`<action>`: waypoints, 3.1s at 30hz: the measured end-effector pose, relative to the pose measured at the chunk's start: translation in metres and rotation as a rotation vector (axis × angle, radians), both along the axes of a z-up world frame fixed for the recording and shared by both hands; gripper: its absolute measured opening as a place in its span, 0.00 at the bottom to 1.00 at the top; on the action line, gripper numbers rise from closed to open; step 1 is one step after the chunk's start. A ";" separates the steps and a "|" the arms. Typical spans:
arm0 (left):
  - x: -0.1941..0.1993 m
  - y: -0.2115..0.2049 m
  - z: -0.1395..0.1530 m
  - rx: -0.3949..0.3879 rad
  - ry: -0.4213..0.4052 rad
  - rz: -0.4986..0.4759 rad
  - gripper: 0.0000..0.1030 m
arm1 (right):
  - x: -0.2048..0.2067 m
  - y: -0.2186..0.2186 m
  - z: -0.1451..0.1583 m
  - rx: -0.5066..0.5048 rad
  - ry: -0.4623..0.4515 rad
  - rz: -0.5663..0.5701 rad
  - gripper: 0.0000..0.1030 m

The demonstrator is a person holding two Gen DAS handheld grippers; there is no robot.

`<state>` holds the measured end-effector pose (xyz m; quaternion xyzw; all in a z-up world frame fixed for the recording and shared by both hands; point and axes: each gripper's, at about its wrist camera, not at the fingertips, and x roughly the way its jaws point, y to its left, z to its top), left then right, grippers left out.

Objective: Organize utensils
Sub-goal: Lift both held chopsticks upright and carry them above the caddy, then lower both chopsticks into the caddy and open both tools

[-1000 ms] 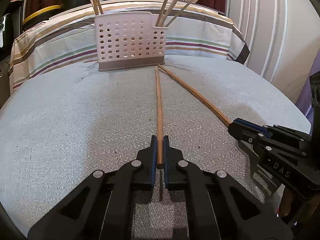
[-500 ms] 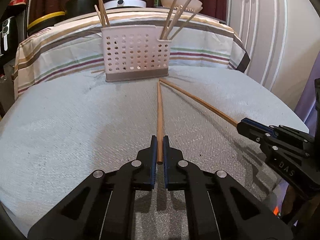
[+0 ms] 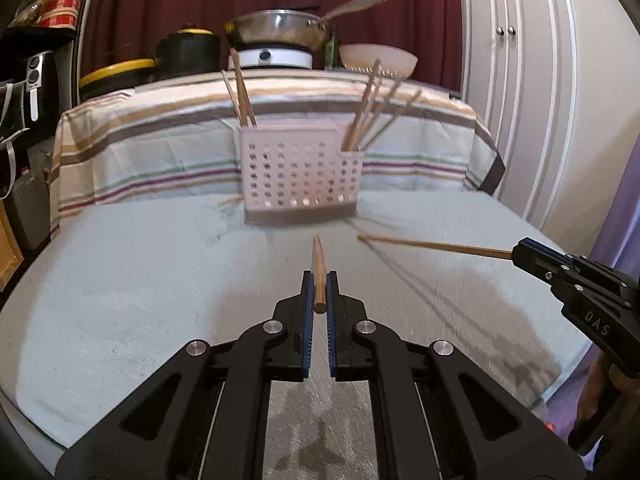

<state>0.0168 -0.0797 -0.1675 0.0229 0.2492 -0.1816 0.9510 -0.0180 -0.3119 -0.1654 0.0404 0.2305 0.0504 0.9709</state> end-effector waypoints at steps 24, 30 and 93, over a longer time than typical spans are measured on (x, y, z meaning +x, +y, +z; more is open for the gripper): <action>0.036 0.027 0.078 -0.022 -0.095 0.058 0.06 | 0.044 0.007 0.067 -0.039 -0.125 0.030 0.07; 0.056 0.024 0.085 -0.025 -0.102 0.043 0.06 | 0.065 0.009 0.077 -0.046 -0.147 0.044 0.07; 0.225 -0.021 0.175 -0.077 -0.313 0.048 0.06 | 0.212 0.007 0.135 -0.034 -0.246 0.101 0.07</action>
